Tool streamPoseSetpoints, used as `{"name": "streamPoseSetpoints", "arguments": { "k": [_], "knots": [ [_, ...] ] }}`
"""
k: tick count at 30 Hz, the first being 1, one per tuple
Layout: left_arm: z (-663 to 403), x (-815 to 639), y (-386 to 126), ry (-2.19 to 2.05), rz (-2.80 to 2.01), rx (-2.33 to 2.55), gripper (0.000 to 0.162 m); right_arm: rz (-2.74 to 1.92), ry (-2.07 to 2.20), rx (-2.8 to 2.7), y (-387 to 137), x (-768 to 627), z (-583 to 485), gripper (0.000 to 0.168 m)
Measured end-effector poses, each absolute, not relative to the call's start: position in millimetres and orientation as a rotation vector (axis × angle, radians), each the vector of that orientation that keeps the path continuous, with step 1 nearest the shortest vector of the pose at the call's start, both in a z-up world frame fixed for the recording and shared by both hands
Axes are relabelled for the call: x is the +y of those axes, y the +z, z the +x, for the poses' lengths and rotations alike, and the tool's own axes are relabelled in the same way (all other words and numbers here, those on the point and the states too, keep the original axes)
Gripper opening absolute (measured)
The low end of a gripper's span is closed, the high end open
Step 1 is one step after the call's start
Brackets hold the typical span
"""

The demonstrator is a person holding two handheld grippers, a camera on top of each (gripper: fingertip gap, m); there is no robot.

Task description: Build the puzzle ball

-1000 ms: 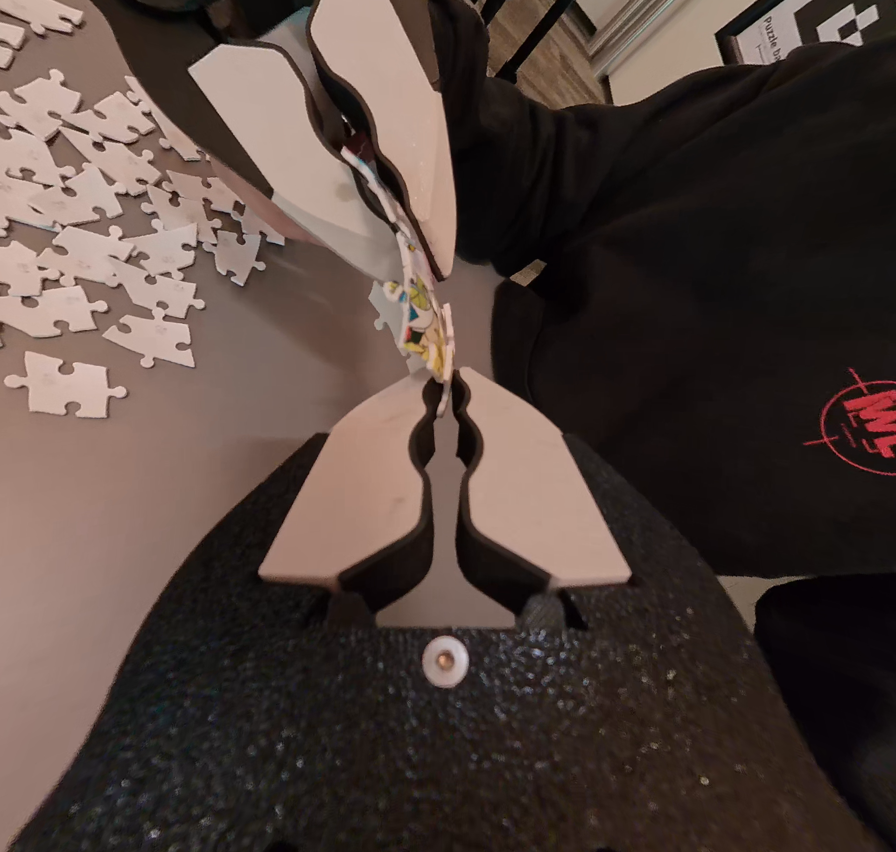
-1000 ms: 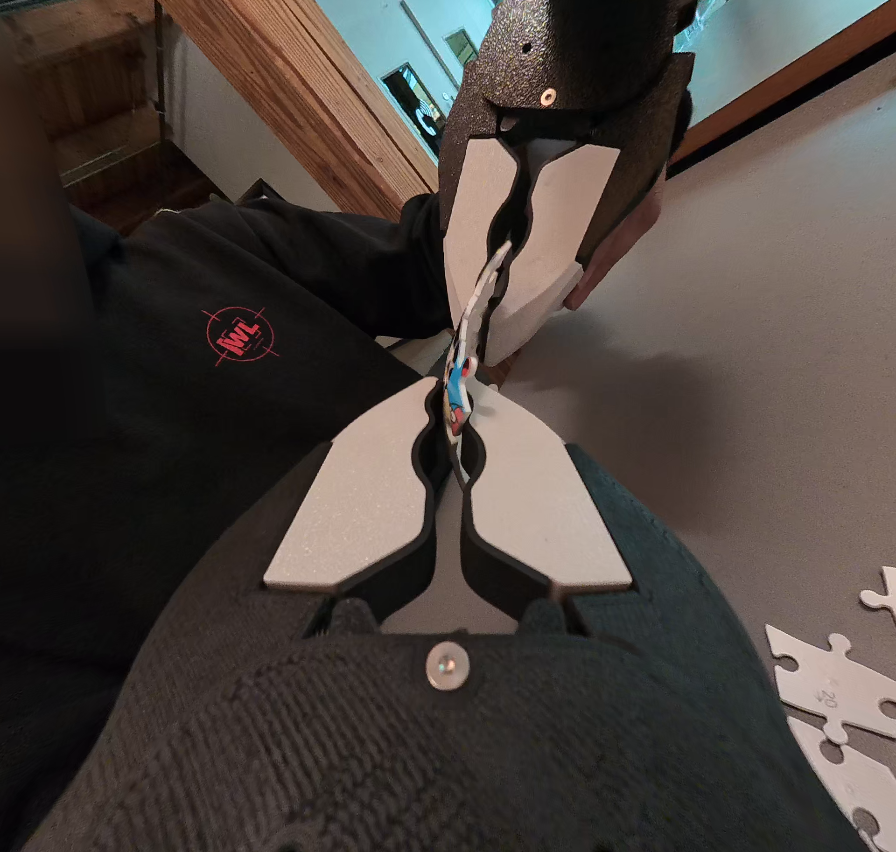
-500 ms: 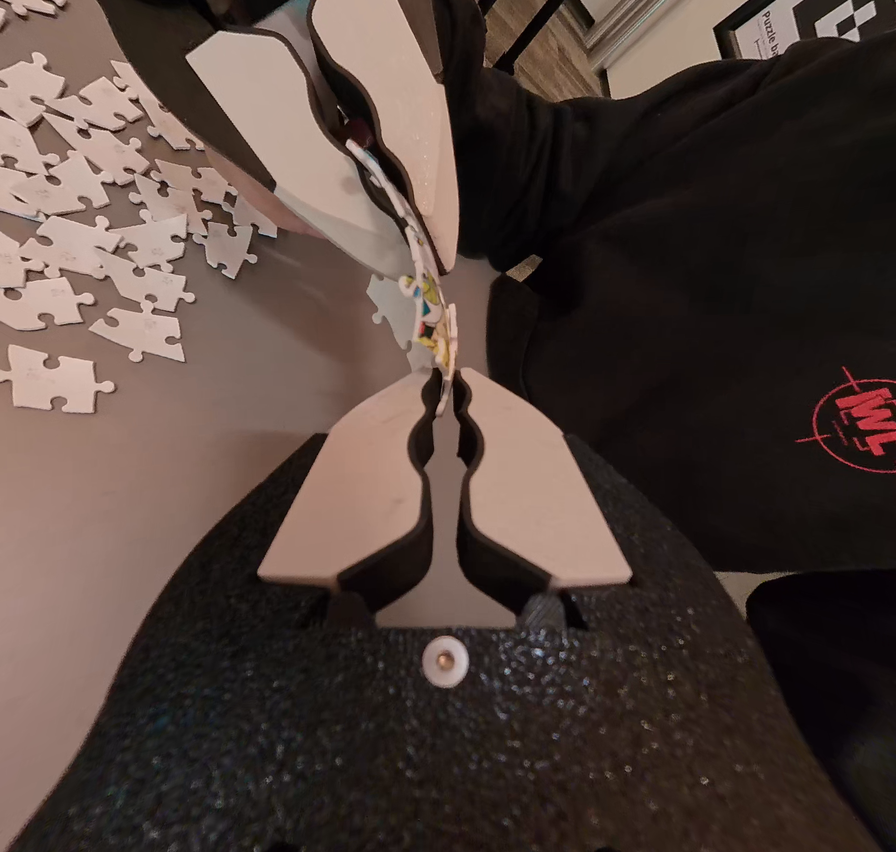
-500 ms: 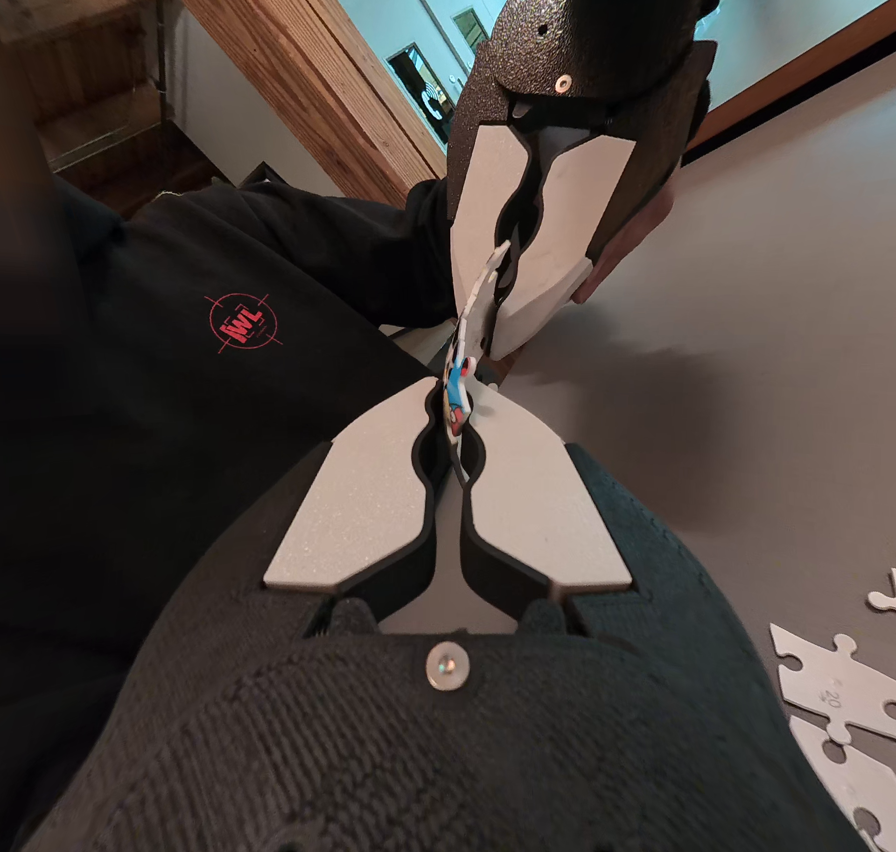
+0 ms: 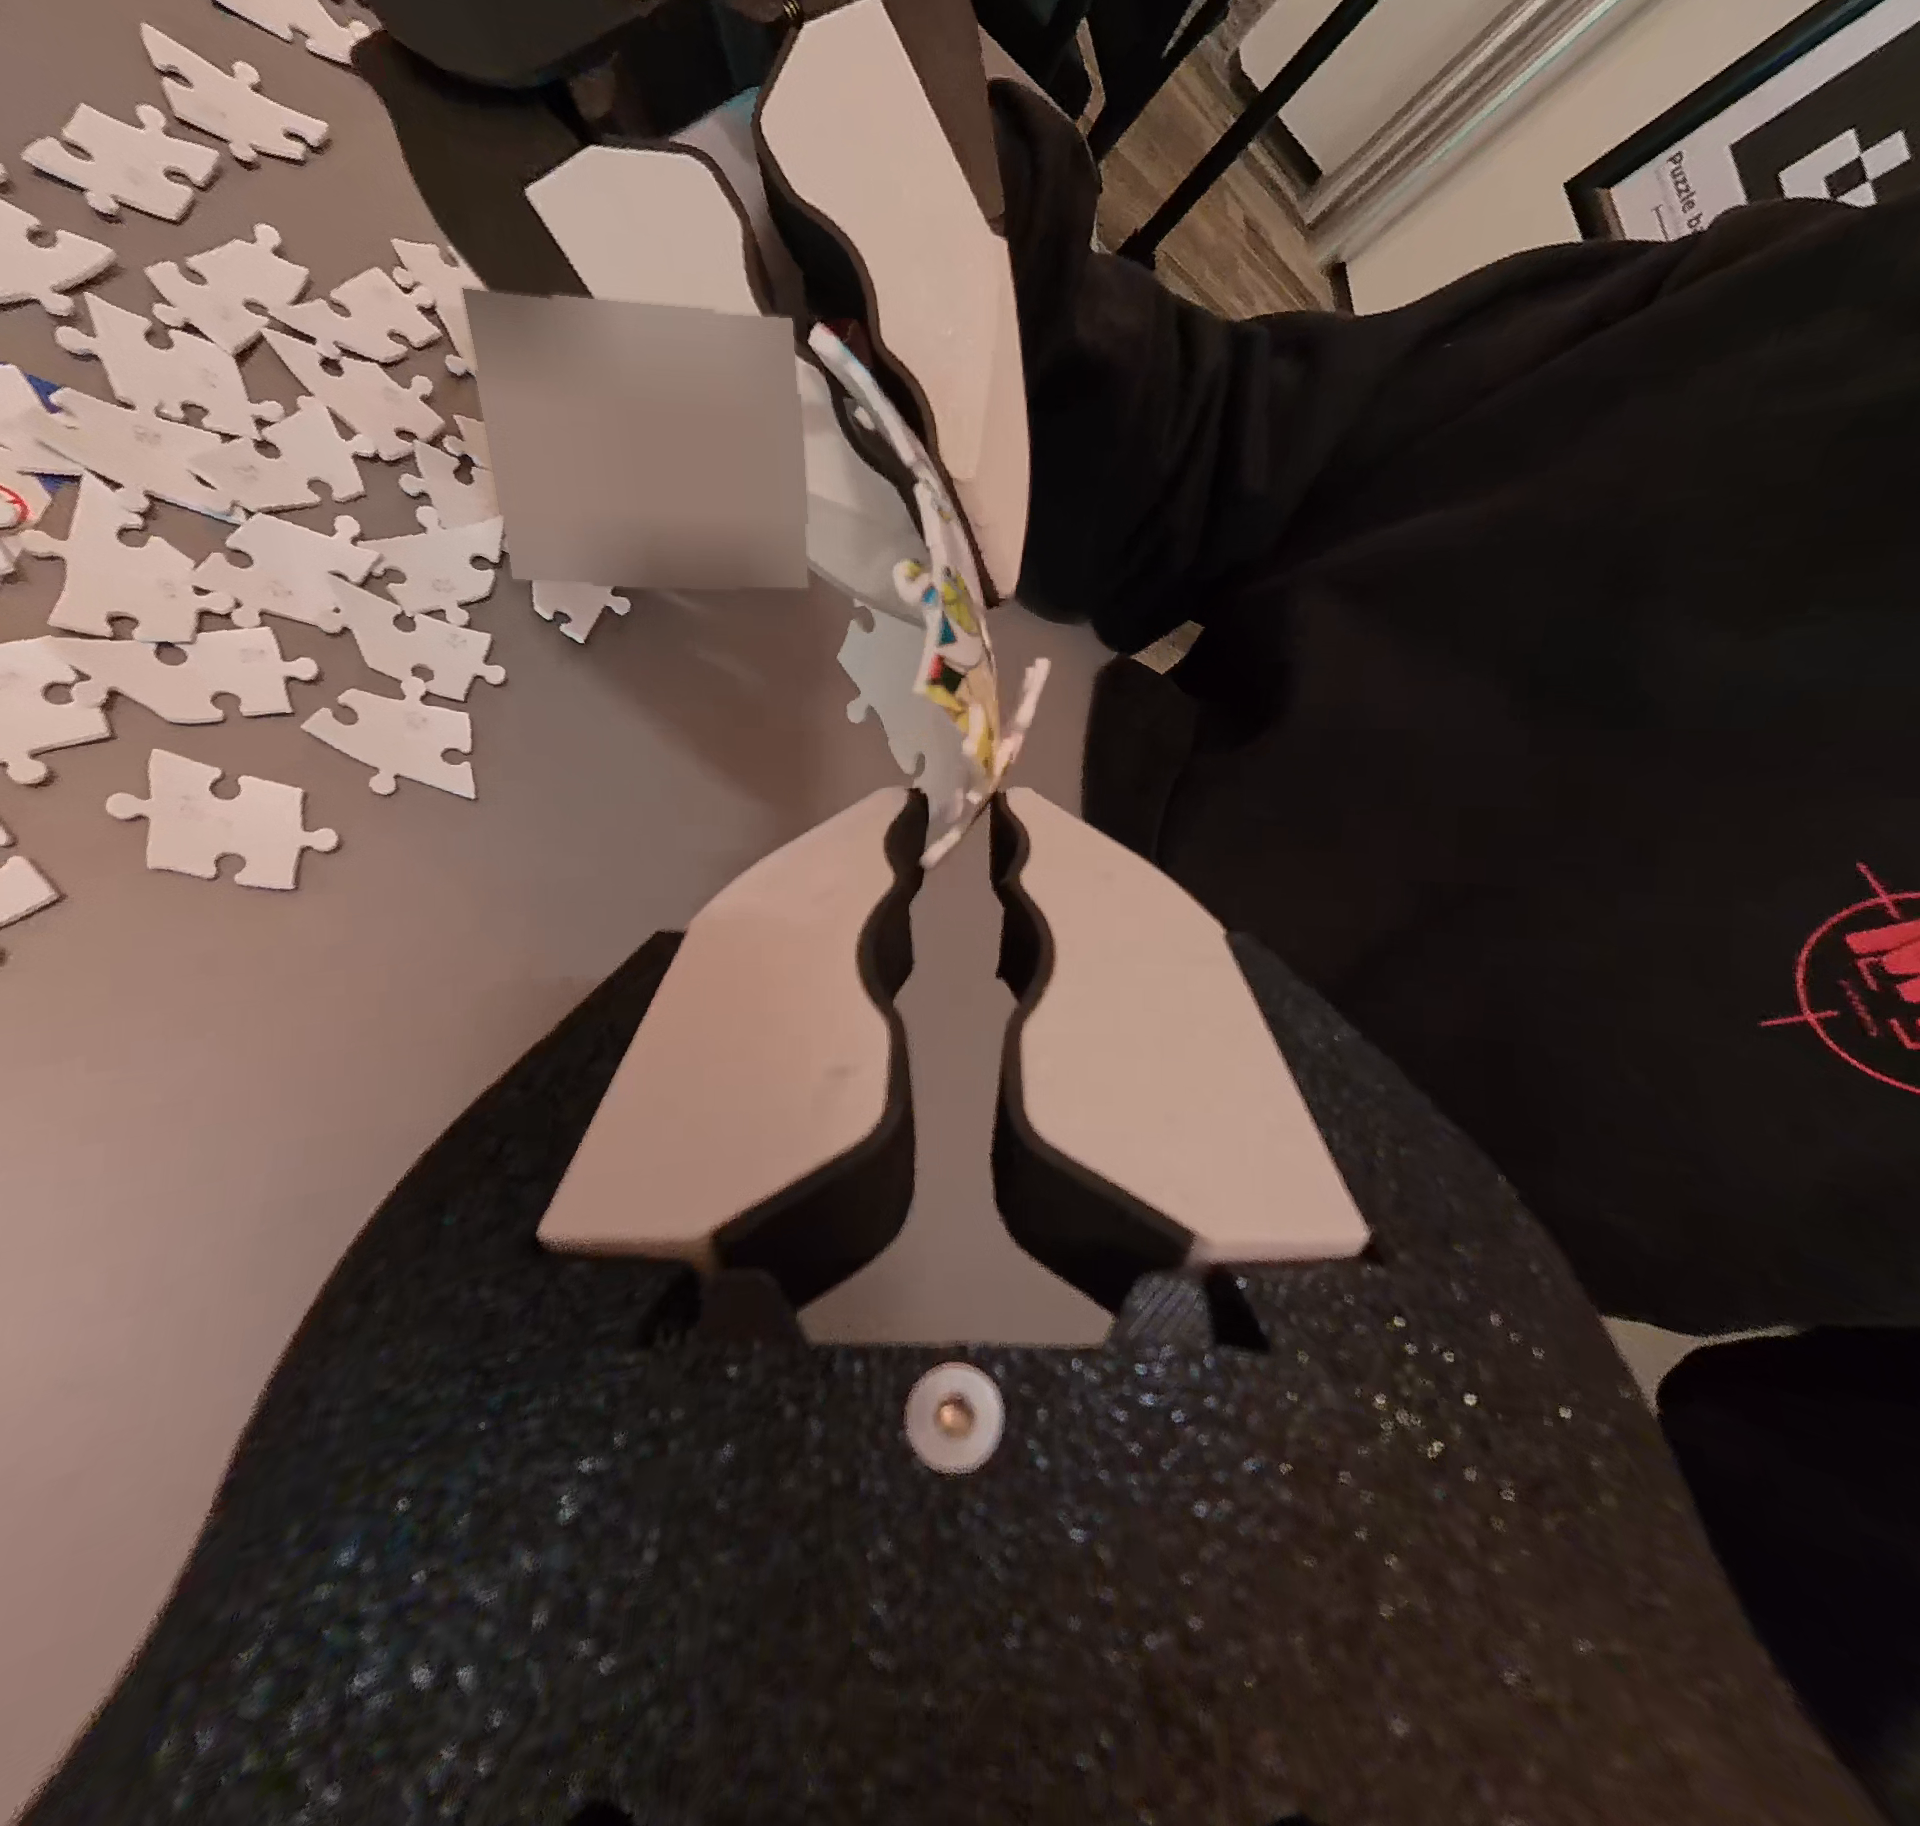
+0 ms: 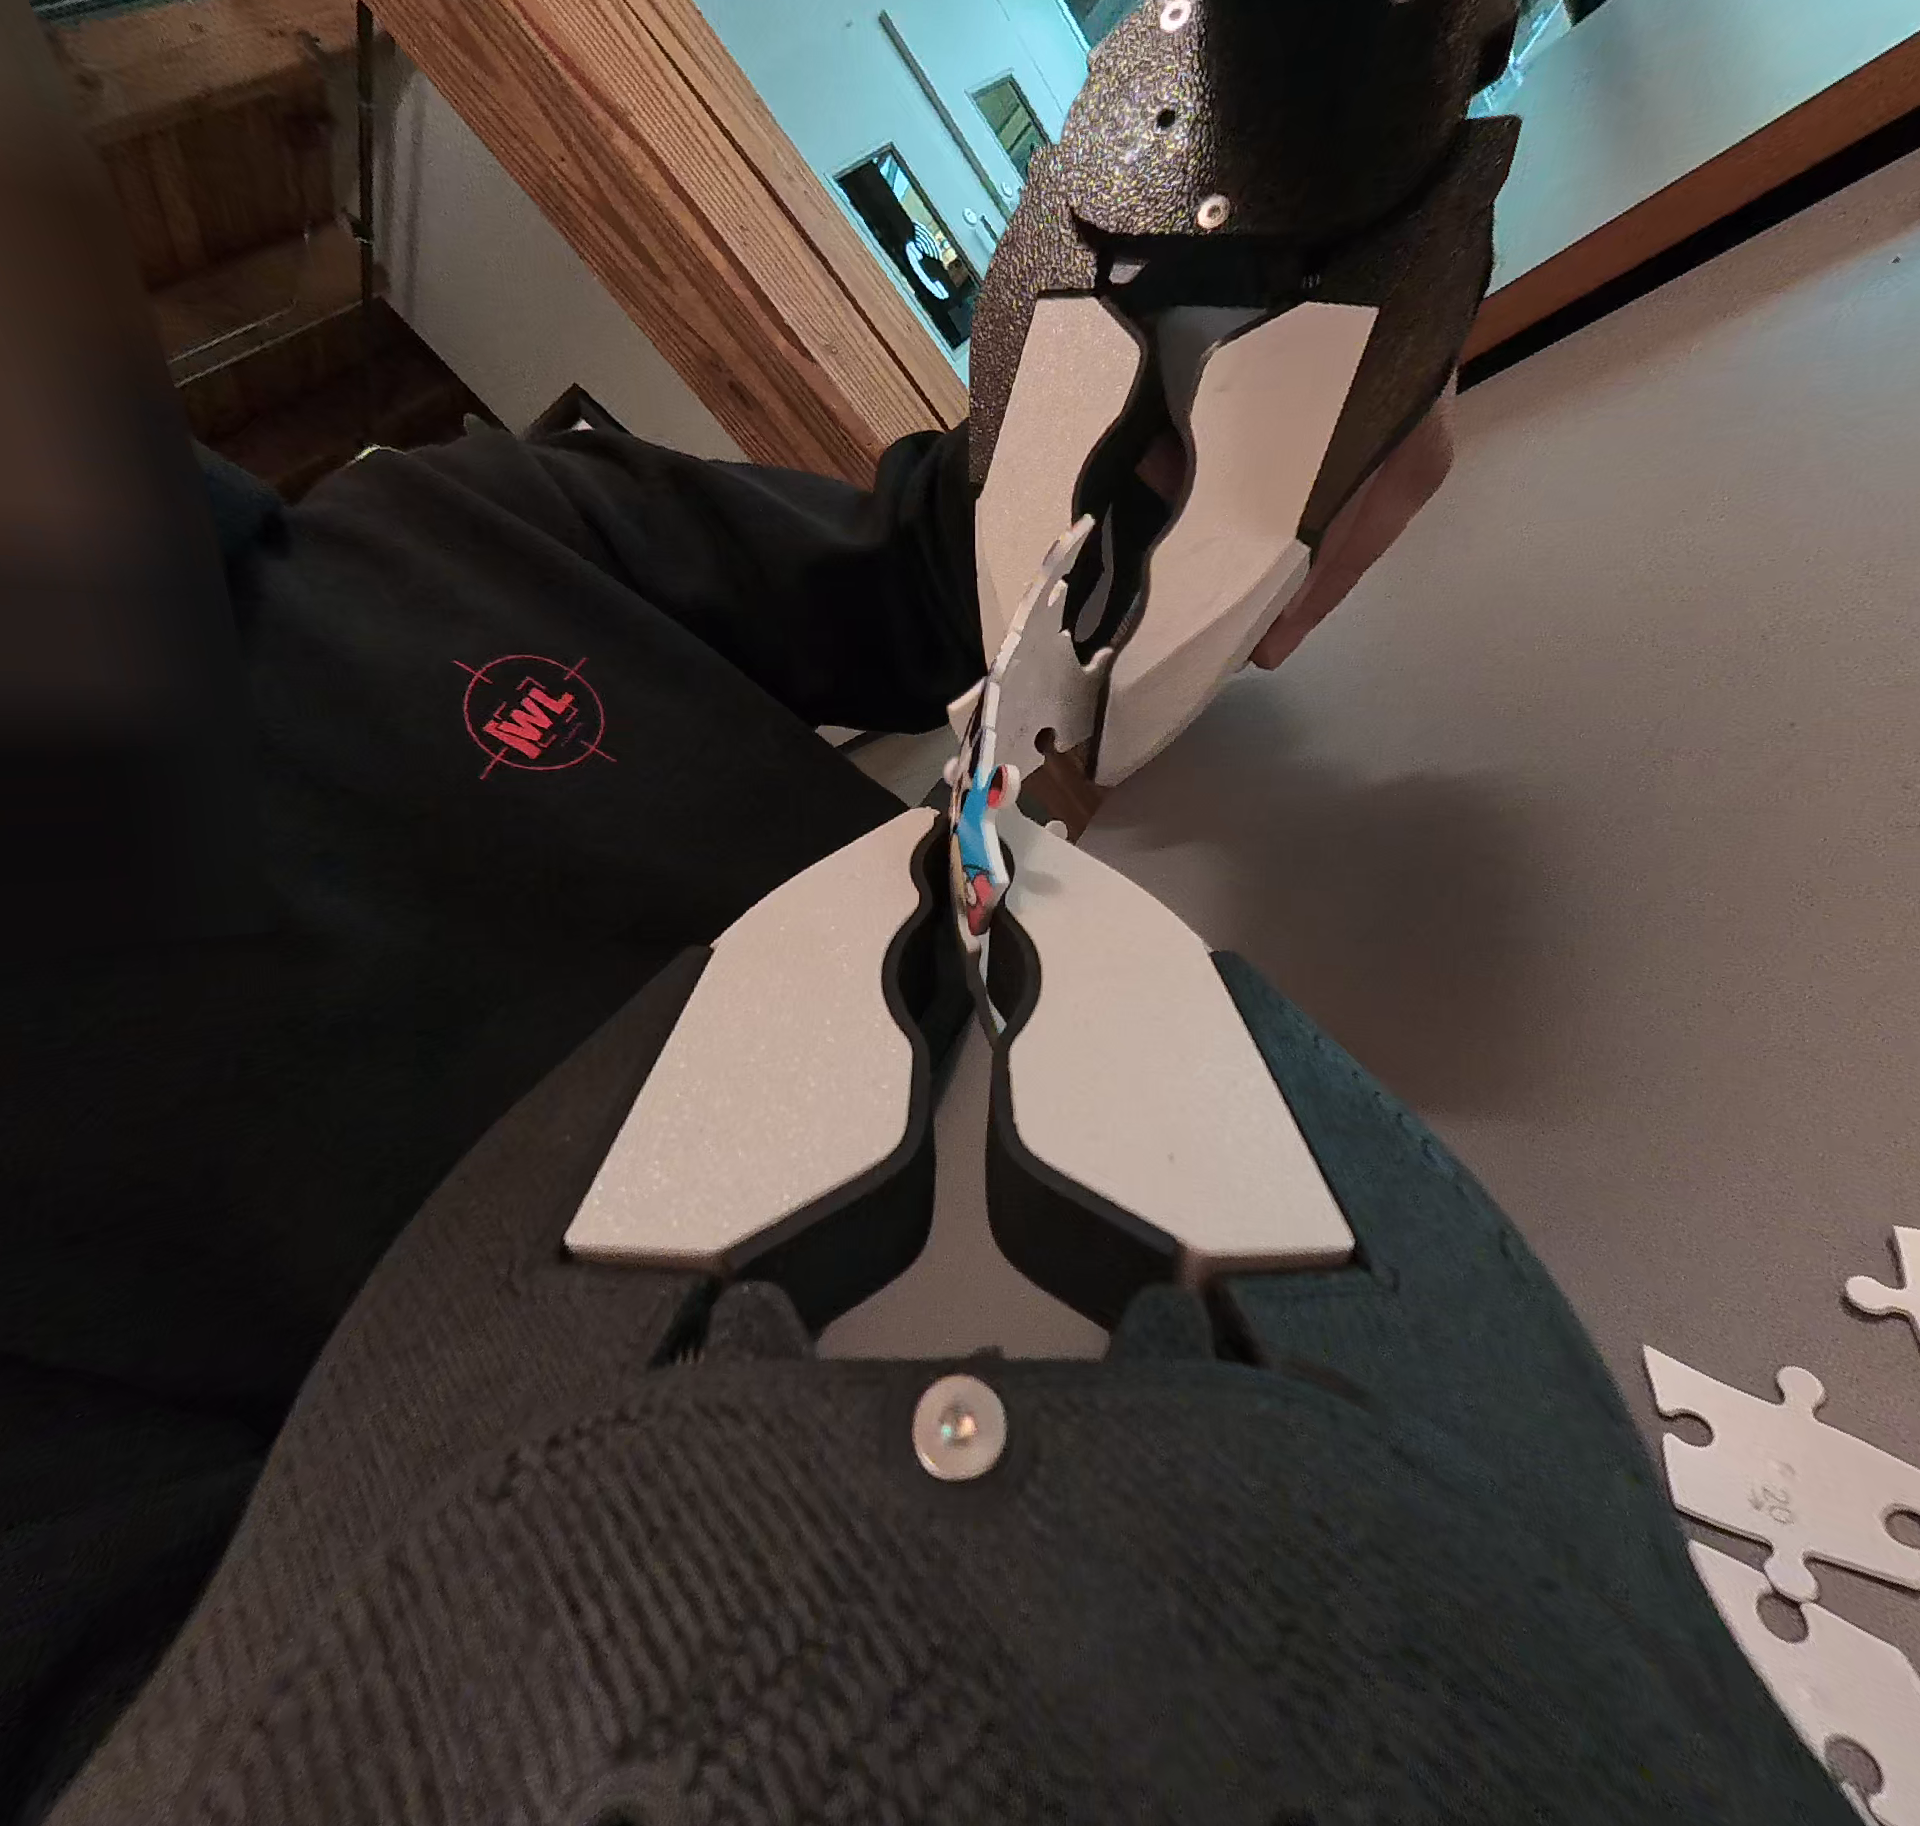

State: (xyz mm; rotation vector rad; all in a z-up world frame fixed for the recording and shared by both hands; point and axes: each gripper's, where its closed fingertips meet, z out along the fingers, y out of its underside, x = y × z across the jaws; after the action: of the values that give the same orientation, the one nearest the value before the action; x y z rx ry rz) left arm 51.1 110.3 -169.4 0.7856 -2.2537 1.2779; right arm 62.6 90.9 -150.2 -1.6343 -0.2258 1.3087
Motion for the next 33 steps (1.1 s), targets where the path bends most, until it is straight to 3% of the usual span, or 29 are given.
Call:
{"name": "streamPoseSetpoints", "arguments": {
  "k": [12, 33],
  "knots": [
    [52.3, 104.7, -162.4, 1.419, 0.822, -2.126, 0.003, -1.651, 1.296, -0.196, -153.9, 95.5, 64.7, 0.004],
    [38.2, 109.7, -165.6, 1.226, 0.738, -2.187, 0.002, -1.629, 1.339, -0.212, -150.5, 92.1, 60.9, 0.004]
  ]
}}
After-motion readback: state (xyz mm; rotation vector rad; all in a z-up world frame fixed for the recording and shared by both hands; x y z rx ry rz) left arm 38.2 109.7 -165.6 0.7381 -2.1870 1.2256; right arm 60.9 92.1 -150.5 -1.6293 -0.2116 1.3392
